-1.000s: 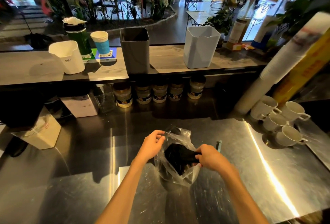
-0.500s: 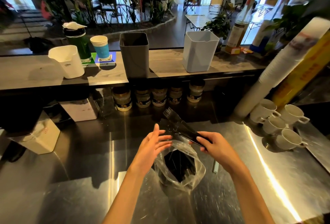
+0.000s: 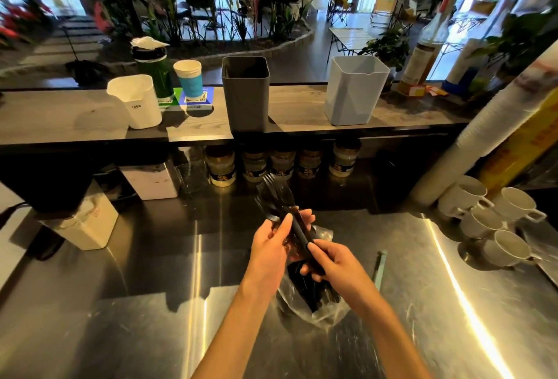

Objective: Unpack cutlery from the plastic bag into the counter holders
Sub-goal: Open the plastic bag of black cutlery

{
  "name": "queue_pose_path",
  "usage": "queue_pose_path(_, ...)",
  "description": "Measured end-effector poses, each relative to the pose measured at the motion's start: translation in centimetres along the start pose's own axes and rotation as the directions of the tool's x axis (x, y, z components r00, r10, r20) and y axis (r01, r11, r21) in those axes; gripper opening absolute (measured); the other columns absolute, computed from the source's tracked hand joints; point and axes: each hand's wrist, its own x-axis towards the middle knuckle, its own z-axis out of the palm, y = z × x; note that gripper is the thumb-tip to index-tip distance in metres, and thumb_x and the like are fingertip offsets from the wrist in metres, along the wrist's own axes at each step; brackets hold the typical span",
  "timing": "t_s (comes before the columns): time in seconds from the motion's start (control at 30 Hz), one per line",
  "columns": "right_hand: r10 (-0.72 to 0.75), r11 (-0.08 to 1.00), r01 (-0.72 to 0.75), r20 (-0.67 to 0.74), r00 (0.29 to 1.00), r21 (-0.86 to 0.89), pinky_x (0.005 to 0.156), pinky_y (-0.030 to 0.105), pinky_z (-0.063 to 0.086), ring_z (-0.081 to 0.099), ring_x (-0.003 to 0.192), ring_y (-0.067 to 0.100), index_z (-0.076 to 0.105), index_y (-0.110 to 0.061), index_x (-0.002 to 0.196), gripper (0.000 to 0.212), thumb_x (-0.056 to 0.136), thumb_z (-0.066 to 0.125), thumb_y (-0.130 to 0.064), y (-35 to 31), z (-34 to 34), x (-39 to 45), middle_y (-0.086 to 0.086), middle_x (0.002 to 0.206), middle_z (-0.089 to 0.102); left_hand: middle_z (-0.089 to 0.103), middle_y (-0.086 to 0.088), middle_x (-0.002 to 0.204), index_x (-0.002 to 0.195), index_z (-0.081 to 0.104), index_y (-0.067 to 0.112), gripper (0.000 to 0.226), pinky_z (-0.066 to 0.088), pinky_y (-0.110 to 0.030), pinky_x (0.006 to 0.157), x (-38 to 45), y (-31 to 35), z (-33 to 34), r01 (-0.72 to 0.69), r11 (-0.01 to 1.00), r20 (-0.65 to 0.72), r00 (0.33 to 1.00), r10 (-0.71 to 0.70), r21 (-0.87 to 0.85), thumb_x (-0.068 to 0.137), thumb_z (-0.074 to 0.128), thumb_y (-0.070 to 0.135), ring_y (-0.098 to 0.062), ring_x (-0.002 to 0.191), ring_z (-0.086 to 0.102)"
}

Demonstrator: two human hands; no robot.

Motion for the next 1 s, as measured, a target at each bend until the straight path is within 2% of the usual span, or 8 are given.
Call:
queue_pose_path(0.1, 0.044, 0.999, -0.044, 0.033, 0.999, 0.01, 0.077, 0.03, 0.061, 0.076, 0.087, 0.016, 0.069, -0.012, 0.112, 0.027, 0.107, 0.046, -0.025, 0.0, 0.1, 0.2, 0.004, 0.097, 0.078, 0.072, -0.016, 0.116, 0.123, 0.06, 0.001, 0.026, 0.057, -0.039, 0.091, 0.0, 0.1, -0.1, -0.074, 0.996, -0.02, 0.997, 0.075, 0.055, 0.105, 0.047, 0.014, -0.03, 0.112, 0.069)
queue_pose_path(0.2, 0.037, 0.998, -0.04, 0.067, 0.997, 0.039, 0.078, 0.034, 0.063, 0.076, 0.092, 0.023, 0.067, -0.008, 0.114, 0.029, 0.106, 0.047, -0.027, -0.5, -0.2, 0.1, 0.009, 0.101, 0.077, 0.074, -0.015, 0.111, 0.12, 0.061, 0.002, 0.022, 0.057, -0.044, 0.093, 0.0, 0.4, -0.1, -0.114, 0.988, -0.048, 0.992, 0.119, 0.105, 0.103, 0.051, 0.012, -0.031, 0.103, 0.071)
queue_pose_path(0.4, -0.015, 0.987, 0.026, 0.077, 0.997, -0.157, 0.07, 0.03, 0.063, 0.077, 0.083, 0.019, 0.067, -0.007, 0.108, 0.02, 0.104, 0.053, -0.02, -1.3, -0.5, 0.2, 0.009, 0.099, 0.076, 0.075, -0.013, 0.107, 0.118, 0.063, 0.003, 0.021, 0.06, -0.04, 0.086, -0.3, 0.7, 0.6, -0.118, 0.989, -0.104, 0.986, 0.127, 0.09, 0.101, 0.054, 0.011, -0.03, 0.099, 0.073)
queue_pose_path(0.53, -0.036, 0.993, 0.038, 0.016, 0.999, -0.114, 0.067, 0.027, 0.063, 0.077, 0.081, 0.017, 0.071, -0.013, 0.1, 0.02, 0.104, 0.052, -0.018, -1.1, 0.0, 0.0, 0.004, 0.09, 0.078, 0.075, -0.011, 0.11, 0.121, 0.061, 0.004, 0.023, 0.061, -0.031, 0.079, -0.4, 0.9, 0.8, -0.116, 0.993, -0.094, 0.988, 0.119, 0.033, 0.101, 0.056, 0.013, -0.027, 0.102, 0.073)
queue_pose_path(0.73, -0.015, 0.974, 0.014, -0.002, 1.0, -0.225, 0.071, 0.034, 0.063, 0.075, 0.068, 0.017, 0.069, -0.01, 0.099, 0.027, 0.106, 0.049, -0.027, -0.7, 0.4, 0.3, 0.004, 0.08, 0.078, 0.074, -0.014, 0.102, 0.118, 0.059, 0.001, 0.038, 0.057, -0.041, 0.086, -0.2, 0.3, 1.3, -0.056, 0.998, -0.07, 0.996, 0.054, -0.026, 0.107, 0.039, 0.032, -0.032, 0.095, 0.072)
queue_pose_path(0.8, -0.04, 0.95, 0.034, -0.012, 0.999, -0.311, 0.069, 0.033, 0.062, 0.073, 0.063, 0.015, 0.069, -0.01, 0.096, 0.028, 0.106, 0.048, -0.026, -0.7, 0.6, 0.3, -0.001, 0.075, 0.077, 0.068, -0.009, 0.086, 0.118, 0.061, 0.002, 0.044, 0.054, -0.037, 0.078, 0.1, 0.4, 1.6, -0.001, 0.995, -0.066, 0.998, -0.006, -0.104, 0.105, 0.042, 0.041, -0.024, 0.077, 0.065)
queue_pose_path(0.93, -0.035, 0.934, 0.055, 0.062, 0.997, -0.353, 0.077, 0.039, 0.062, 0.076, 0.075, 0.018, 0.068, -0.01, 0.09, 0.028, 0.105, 0.052, -0.027, -0.7, 0.1, 0.8, 0.008, 0.084, 0.077, 0.042, 0.0, 0.068, 0.104, 0.059, 0.004, 0.039, 0.037, -0.026, 0.056, 0.8, 0.6, 1.9, -0.049, 0.999, -0.048, 0.998, 0.049, 0.014, 0.1, 0.052, 0.042, -0.011, 0.055, 0.039)
queue_pose_path(1.0, 0.002, 0.942, 0.044, 0.138, 0.99, -0.331, 0.084, 0.037, 0.061, 0.076, 0.084, 0.015, 0.071, -0.016, 0.104, 0.019, 0.101, 0.059, -0.031, -0.9, -1.2, 1.1, 0.005, 0.095, 0.077, 0.034, 0.002, 0.063, 0.095, 0.055, 0.007, 0.033, 0.028, -0.027, 0.052, 1.2, 1.4, 1.9, -0.069, 0.994, -0.036, 0.997, 0.072, 0.082, 0.101, 0.051, 0.04, -0.011, 0.051, 0.03)
